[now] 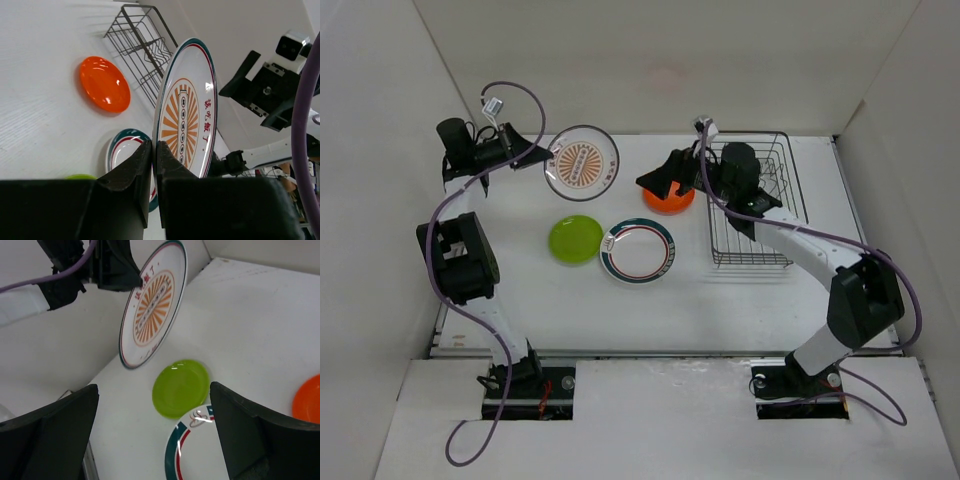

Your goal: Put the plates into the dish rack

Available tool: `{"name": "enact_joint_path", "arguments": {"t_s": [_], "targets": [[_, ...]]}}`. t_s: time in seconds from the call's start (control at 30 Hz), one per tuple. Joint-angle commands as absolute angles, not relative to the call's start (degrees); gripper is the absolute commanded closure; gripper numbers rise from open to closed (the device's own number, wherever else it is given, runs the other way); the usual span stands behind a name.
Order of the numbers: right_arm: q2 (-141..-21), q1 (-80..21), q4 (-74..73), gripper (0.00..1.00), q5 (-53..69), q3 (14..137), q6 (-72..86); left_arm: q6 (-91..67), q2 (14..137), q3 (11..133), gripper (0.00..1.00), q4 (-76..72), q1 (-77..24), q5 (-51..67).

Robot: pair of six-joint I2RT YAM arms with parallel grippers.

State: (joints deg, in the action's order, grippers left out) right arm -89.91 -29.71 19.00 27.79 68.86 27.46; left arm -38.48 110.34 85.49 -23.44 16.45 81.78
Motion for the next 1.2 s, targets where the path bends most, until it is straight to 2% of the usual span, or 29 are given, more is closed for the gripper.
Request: {"name": "enact_joint_path", "arguments": {"t_s": [0.0, 0.27, 0.43, 0.5, 0.53, 0.57, 0.7, 0.93, 0.97, 1.07, 1.1, 1.17], "targets": [[-92.28, -30.67, 27.6, 0.04, 31.03, 73.3, 31.9, -37.62, 102.41, 82.28, 1.0, -26.72, 16.17, 88.33], [-97.82, -33.31, 27.6, 0.05, 25.22, 77.51, 33.74, -34.54, 94.84, 73.22, 1.0, -26.72, 13.62, 87.01], [-100.55, -34.45, 27.6, 0.13, 25.75, 80.06, 34.98, -34.54, 94.31, 72.6, 1.0, -26.72, 12.57, 87.01], [-101.07, -34.45, 27.6, 0.29, 26.36, 80.07, 34.98, -34.54, 93.78, 72.6, 1.0, -26.72, 12.57, 87.01], [-101.6, -34.98, 27.6, 0.5, 26.37, 80.59, 34.98, -34.54, 93.26, 72.08, 1.0, -26.72, 12.57, 87.01], [-101.6, -34.98, 27.6, 0.62, 27.06, 80.6, 34.98, -34.54, 93.25, 72.07, 1.0, -26.72, 12.57, 87.01], [-101.6, -34.98, 27.6, 0.98, 27.07, 80.6, 35.68, -34.54, 92.72, 71.55, 1.0, -26.72, 12.57, 86.48], [-101.6, -35.51, 27.6, 1.0, 26.54, 80.07, 38.23, -34.54, 92.72, 71.54, 1.0, -26.72, 12.57, 84.82], [-100.82, -34.99, 27.6, 1.0, 26.54, 79.29, 38.23, -34.54, 92.72, 71.54, 0.87, -26.72, 12.57, 84.81], [-96.87, -32.71, 23.66, 1.0, 21.82, 77.87, 36.93, -34.01, 92.72, 70.32, 0.32, -26.72, 14.57, 84.02], [-95.64, -32.0, 19.29, 1.0, 20.23, 77.35, 35.78, -33.4, 92.72, 69.7, 0.0, -26.72, 15.11, 83.5], [-92.21, -30.51, 14.35, 1.0, 16.98, 77.87, 31.13, -32.7, 92.11, 69.7, 0.0, -26.2, 16.25, 82.1]]}}
